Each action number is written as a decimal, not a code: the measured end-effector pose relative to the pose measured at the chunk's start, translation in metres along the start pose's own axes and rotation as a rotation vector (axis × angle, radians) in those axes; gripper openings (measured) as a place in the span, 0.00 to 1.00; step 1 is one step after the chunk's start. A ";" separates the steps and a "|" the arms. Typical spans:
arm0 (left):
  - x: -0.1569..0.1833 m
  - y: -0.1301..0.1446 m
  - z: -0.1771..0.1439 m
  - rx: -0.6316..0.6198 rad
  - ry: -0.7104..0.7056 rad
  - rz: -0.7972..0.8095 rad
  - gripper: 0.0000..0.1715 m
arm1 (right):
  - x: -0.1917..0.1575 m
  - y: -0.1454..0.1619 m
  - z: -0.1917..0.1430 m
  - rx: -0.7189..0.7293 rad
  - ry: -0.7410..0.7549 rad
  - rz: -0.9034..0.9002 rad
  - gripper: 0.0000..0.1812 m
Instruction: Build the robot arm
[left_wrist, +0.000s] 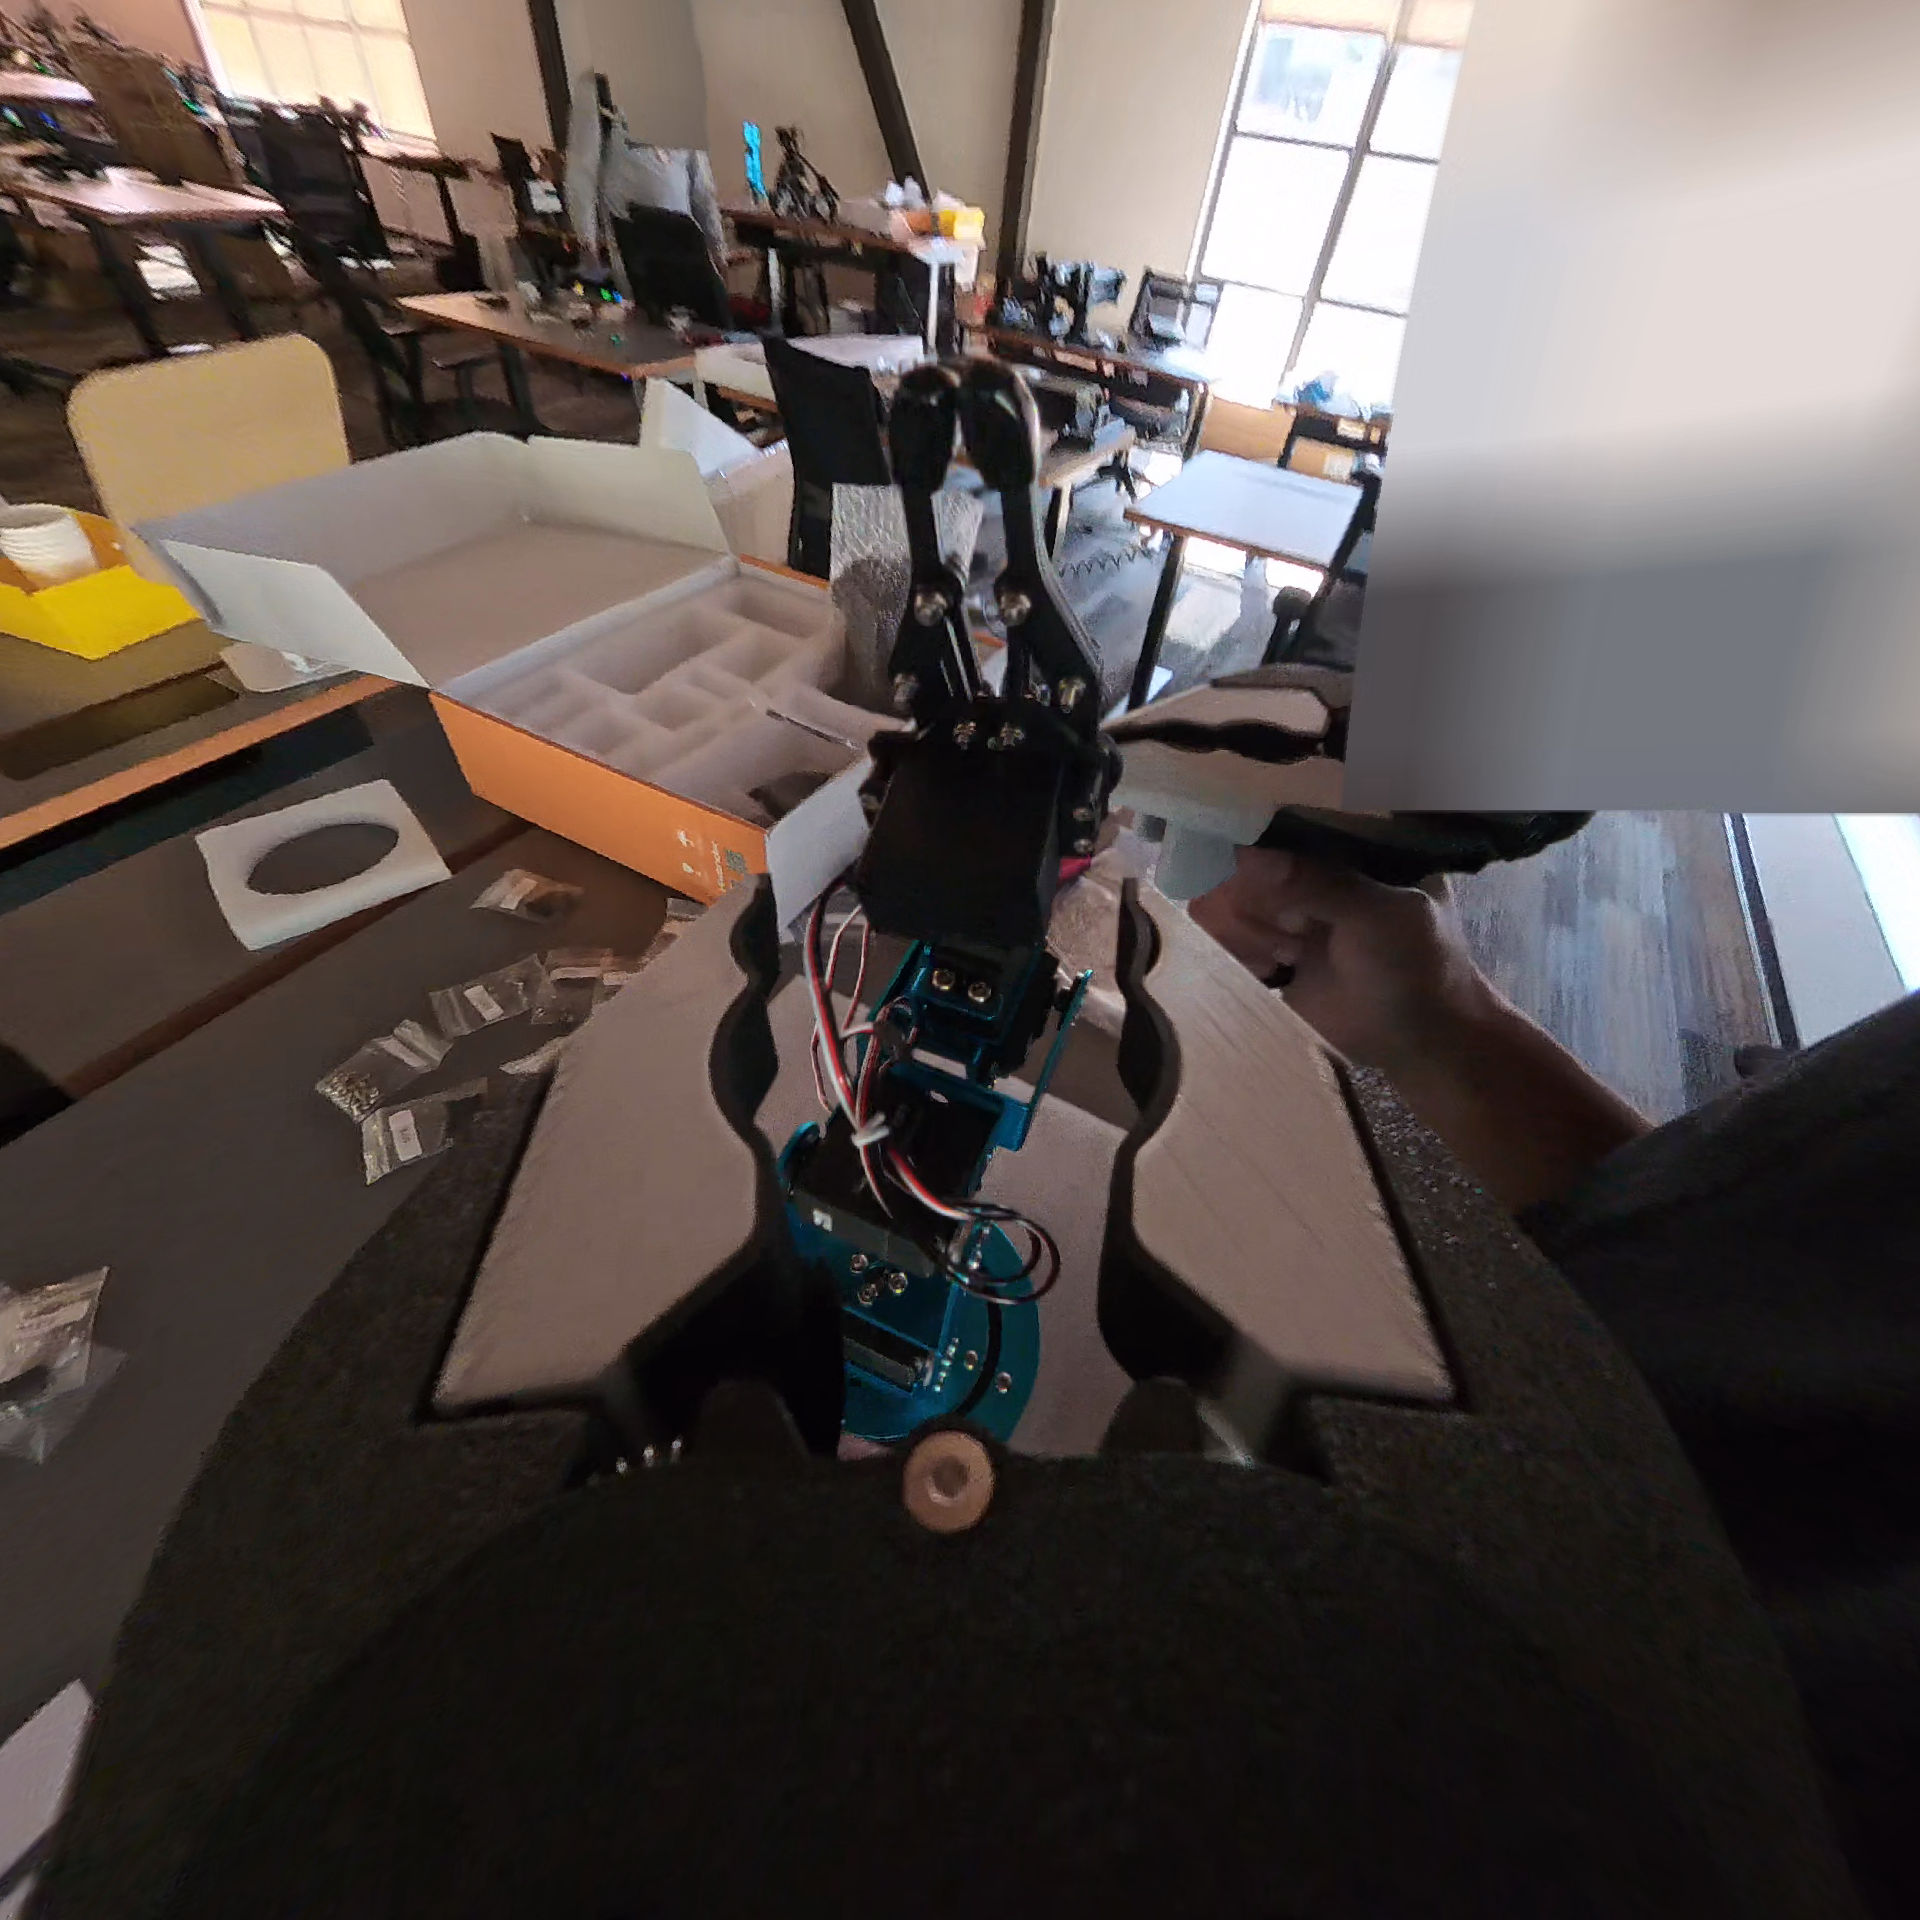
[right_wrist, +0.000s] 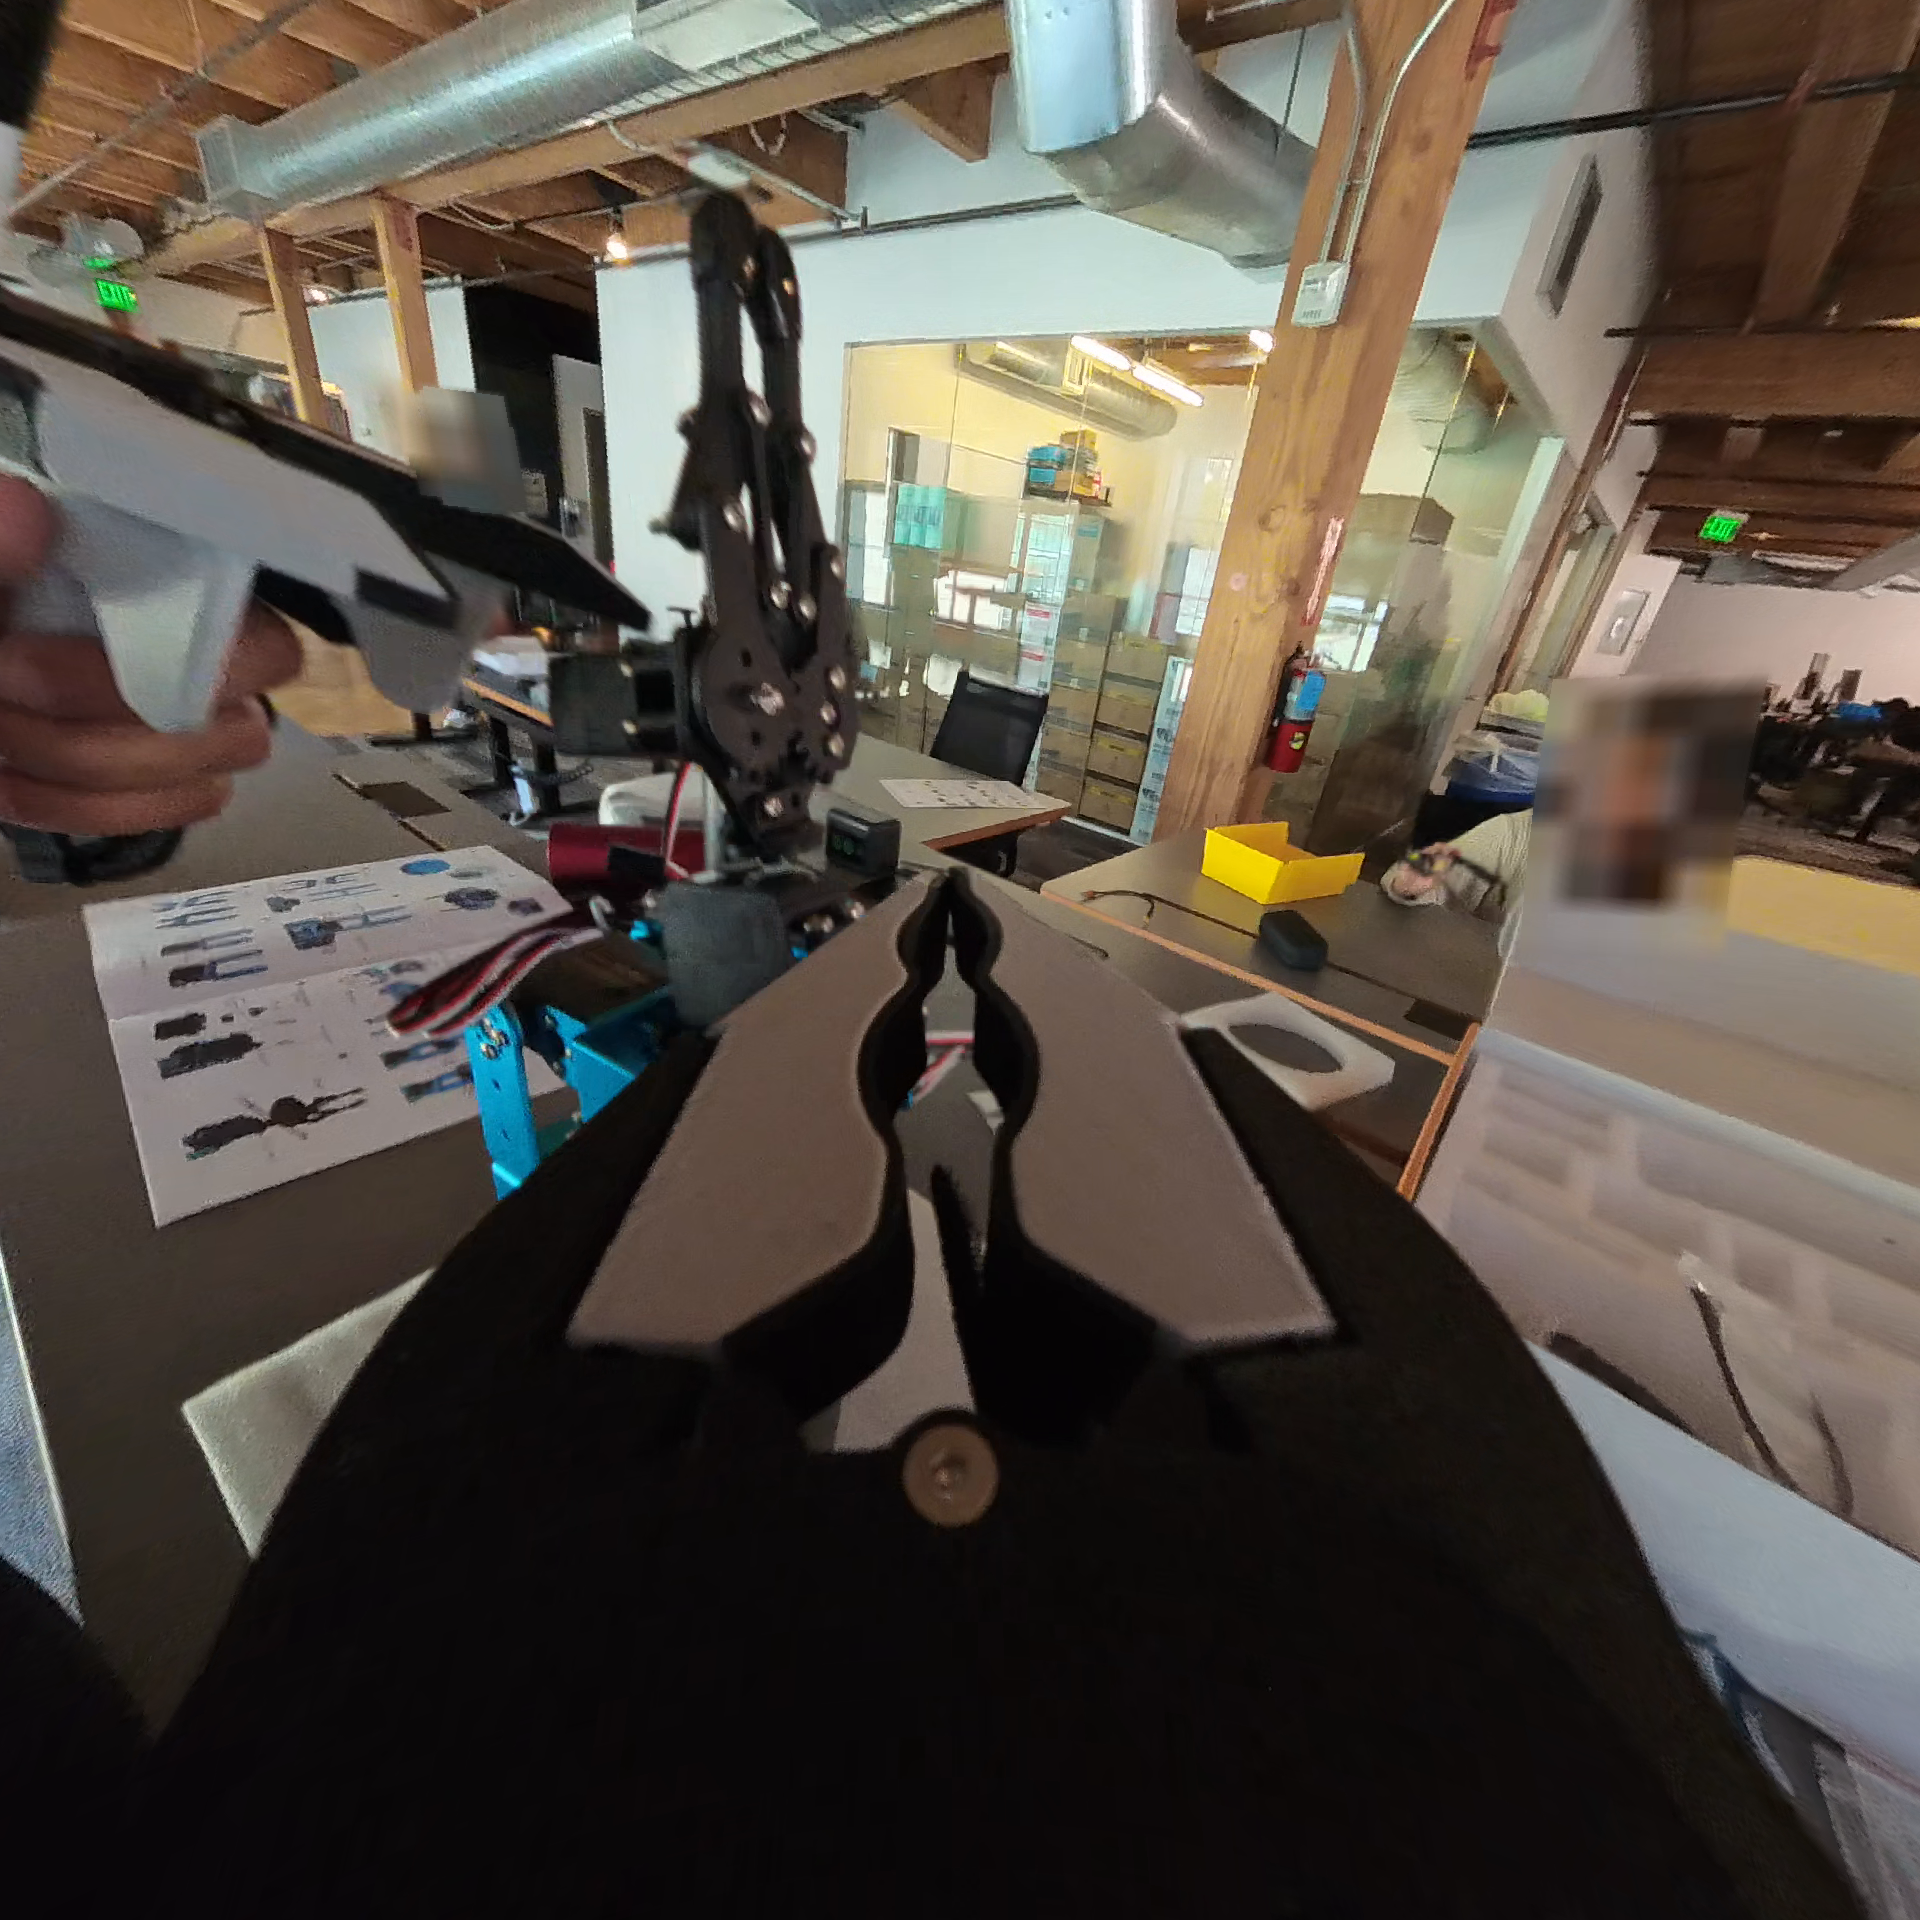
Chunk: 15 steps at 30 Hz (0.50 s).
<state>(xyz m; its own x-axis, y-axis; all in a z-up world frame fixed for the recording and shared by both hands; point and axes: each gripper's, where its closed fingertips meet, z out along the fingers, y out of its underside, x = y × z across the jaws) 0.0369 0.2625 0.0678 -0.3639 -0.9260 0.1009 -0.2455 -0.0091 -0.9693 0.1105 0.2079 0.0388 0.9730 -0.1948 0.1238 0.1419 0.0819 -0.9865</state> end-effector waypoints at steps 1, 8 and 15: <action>0.001 0.002 0.006 -0.020 0.007 0.014 0.38 | -0.004 -0.004 0.002 0.016 -0.011 -0.001 0.00; 0.002 0.014 0.028 -0.065 0.011 0.063 0.36 | -0.008 -0.012 0.006 0.028 0.004 -0.033 0.00; -0.001 0.011 0.032 -0.020 0.029 0.028 0.30 | -0.016 -0.006 0.016 -0.028 -0.038 -0.073 0.00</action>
<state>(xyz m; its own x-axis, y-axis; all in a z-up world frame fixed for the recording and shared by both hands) 0.0633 0.2510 0.0499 -0.3965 -0.9145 0.0803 -0.2523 0.0245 -0.9673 0.0973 0.2264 0.0447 0.9665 -0.1622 0.1989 0.2081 0.0416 -0.9772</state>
